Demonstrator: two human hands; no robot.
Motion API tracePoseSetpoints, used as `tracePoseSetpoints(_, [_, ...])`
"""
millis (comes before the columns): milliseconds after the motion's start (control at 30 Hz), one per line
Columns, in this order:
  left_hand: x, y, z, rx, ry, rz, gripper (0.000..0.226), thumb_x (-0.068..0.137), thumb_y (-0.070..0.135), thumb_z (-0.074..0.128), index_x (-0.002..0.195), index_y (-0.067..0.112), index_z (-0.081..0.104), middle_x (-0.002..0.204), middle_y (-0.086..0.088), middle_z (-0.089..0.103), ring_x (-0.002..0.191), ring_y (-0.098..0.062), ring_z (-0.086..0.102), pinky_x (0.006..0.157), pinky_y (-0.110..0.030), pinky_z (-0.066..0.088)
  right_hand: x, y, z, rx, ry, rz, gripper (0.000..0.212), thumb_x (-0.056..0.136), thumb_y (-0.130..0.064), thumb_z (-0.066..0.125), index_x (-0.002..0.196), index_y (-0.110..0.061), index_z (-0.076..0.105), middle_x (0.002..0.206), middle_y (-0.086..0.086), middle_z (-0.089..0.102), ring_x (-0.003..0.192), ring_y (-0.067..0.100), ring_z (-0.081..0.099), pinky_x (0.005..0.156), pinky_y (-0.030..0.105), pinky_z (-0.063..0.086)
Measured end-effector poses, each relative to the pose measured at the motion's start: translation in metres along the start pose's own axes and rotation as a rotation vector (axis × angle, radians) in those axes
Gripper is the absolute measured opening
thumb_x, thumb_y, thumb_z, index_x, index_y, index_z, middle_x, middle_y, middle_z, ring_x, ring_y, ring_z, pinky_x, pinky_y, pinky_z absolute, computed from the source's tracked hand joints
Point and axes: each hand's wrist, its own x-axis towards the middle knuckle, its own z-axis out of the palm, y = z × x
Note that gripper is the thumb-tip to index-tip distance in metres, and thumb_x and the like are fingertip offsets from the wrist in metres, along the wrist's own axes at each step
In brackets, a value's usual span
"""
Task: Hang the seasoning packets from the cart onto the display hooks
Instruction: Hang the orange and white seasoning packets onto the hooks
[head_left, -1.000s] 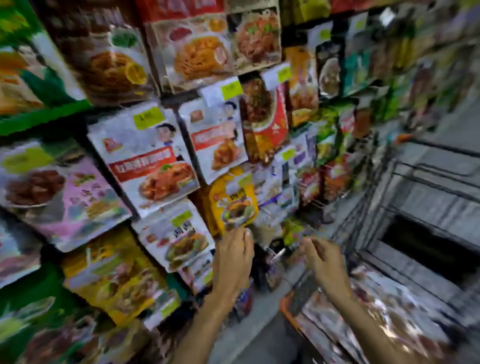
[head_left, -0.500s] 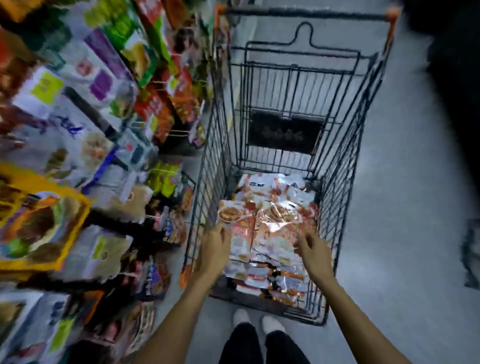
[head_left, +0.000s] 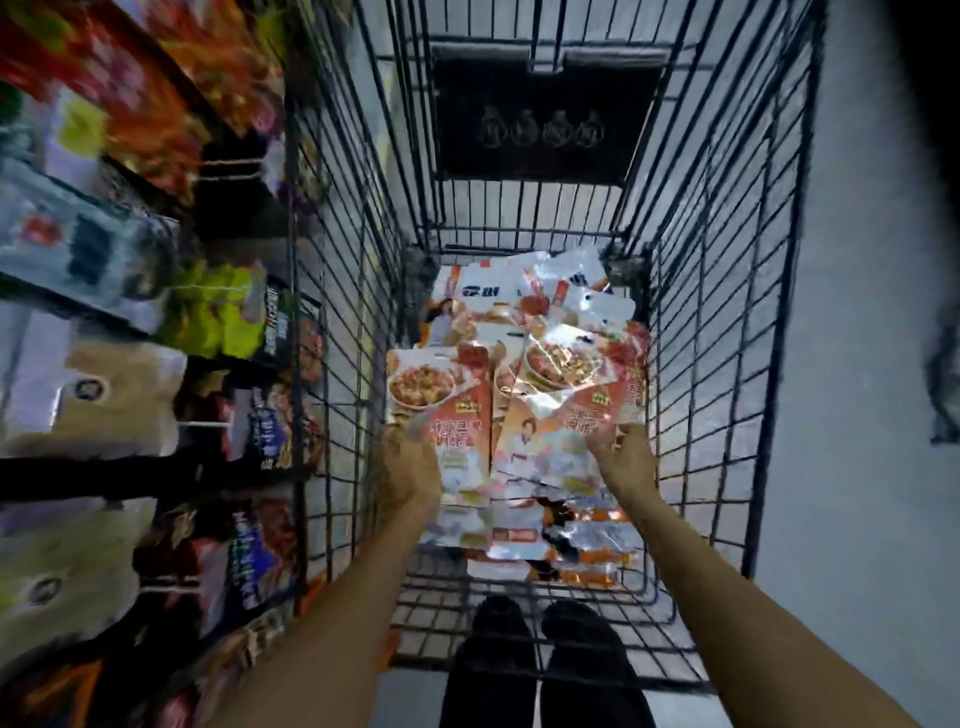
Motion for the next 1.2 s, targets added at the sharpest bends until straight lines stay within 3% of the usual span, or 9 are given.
tracePoseSetpoints(133, [0.009, 0.0, 0.021, 0.061, 0.144, 0.018, 0.048, 0.096, 0.023, 0.049, 0.137, 0.002, 0.037, 0.138, -0.02, 0.043, 0.121, -0.037, 0.046, 0.094, -0.046, 0.041, 0.016, 0.002, 0.013, 0.04, 0.016, 0.152, 0.043, 0.084, -0.027, 0.073, 0.108, 0.001, 0.05, 0.112, 0.026, 0.06, 0.102, 0.036, 0.059, 0.082, 0.039, 0.049])
tracePoseSetpoints(233, [0.014, -0.007, 0.034, 0.136, 0.083, 0.057, 0.062, 0.094, 0.026, 0.055, 0.145, 0.003, 0.028, 0.155, -0.017, 0.02, 0.138, -0.034, 0.029, 0.107, -0.044, 0.035, 0.017, 0.0, 0.02, 0.09, 0.076, 0.242, 0.064, 0.081, -0.027, 0.076, 0.127, 0.002, 0.041, 0.122, 0.023, 0.056, 0.109, 0.038, 0.057, 0.09, 0.049, 0.051])
tracePoseSetpoints(300, [0.013, -0.007, 0.039, 0.172, 0.071, 0.077, 0.061, 0.093, 0.029, 0.056, 0.144, 0.005, 0.032, 0.156, -0.015, 0.019, 0.14, -0.033, 0.026, 0.109, -0.044, 0.035, 0.016, -0.001, 0.022, 0.114, 0.088, 0.257, 0.069, 0.08, -0.024, 0.077, 0.131, 0.0, 0.037, 0.127, 0.022, 0.053, 0.113, 0.039, 0.056, 0.092, 0.053, 0.05])
tracePoseSetpoints(467, [0.016, -0.005, 0.031, 0.024, 0.114, 0.055, 0.062, 0.084, 0.026, 0.069, 0.134, 0.003, 0.04, 0.135, -0.018, 0.043, 0.117, -0.034, 0.048, 0.094, -0.046, 0.046, 0.017, 0.006, 0.022, 0.172, 0.111, 0.331, 0.055, 0.078, -0.019, 0.079, 0.12, -0.001, 0.047, 0.119, 0.018, 0.059, 0.107, 0.038, 0.06, 0.089, 0.054, 0.051])
tracePoseSetpoints(567, [0.025, -0.008, 0.021, 0.101, 0.122, 0.02, 0.086, 0.081, 0.032, 0.072, 0.147, 0.006, 0.024, 0.145, -0.018, 0.037, 0.129, -0.034, 0.039, 0.104, -0.045, 0.038, 0.017, 0.012, 0.019, 0.147, 0.103, 0.318, 0.041, 0.078, -0.02, 0.079, 0.109, 0.0, 0.059, 0.109, 0.016, 0.068, 0.097, 0.033, 0.065, 0.087, 0.045, 0.054])
tracePoseSetpoints(633, [0.026, -0.007, 0.019, 0.094, 0.105, 0.025, 0.092, 0.079, 0.032, 0.075, 0.149, 0.006, 0.02, 0.147, -0.018, 0.035, 0.132, -0.035, 0.037, 0.106, -0.047, 0.036, 0.016, 0.015, 0.017, 0.174, 0.108, 0.323, 0.038, 0.078, -0.018, 0.079, 0.107, -0.001, 0.062, 0.107, 0.016, 0.07, 0.095, 0.033, 0.067, 0.088, 0.047, 0.054])
tracePoseSetpoints(967, [0.024, -0.008, 0.016, -0.027, 0.086, 0.034, 0.096, 0.066, 0.022, 0.086, 0.142, 0.007, 0.028, 0.141, -0.018, 0.038, 0.126, -0.035, 0.041, 0.099, -0.049, 0.043, 0.009, 0.014, 0.013, 0.238, 0.115, 0.322, 0.036, 0.08, -0.018, 0.077, 0.108, -0.001, 0.063, 0.107, 0.016, 0.07, 0.092, 0.031, 0.068, 0.085, 0.042, 0.055])
tracePoseSetpoints(1067, [0.018, -0.009, 0.014, -0.026, 0.102, 0.05, 0.094, 0.065, 0.022, 0.086, 0.139, 0.007, 0.03, 0.136, -0.018, 0.041, 0.121, -0.035, 0.044, 0.094, -0.047, 0.046, 0.007, 0.014, 0.01, 0.232, 0.117, 0.308, 0.035, 0.08, -0.018, 0.076, 0.108, -0.001, 0.064, 0.107, 0.016, 0.07, 0.089, 0.028, 0.067, 0.076, 0.034, 0.053])
tracePoseSetpoints(1200, [0.006, -0.008, 0.014, -0.014, 0.163, 0.061, 0.083, 0.066, 0.017, 0.084, 0.132, 0.002, 0.037, 0.132, -0.021, 0.044, 0.119, -0.035, 0.045, 0.091, -0.044, 0.047, 0.003, 0.013, 0.007, 0.23, 0.119, 0.318, 0.033, 0.081, -0.016, 0.076, 0.107, -0.001, 0.063, 0.108, 0.016, 0.07, 0.095, 0.032, 0.067, 0.083, 0.04, 0.054])
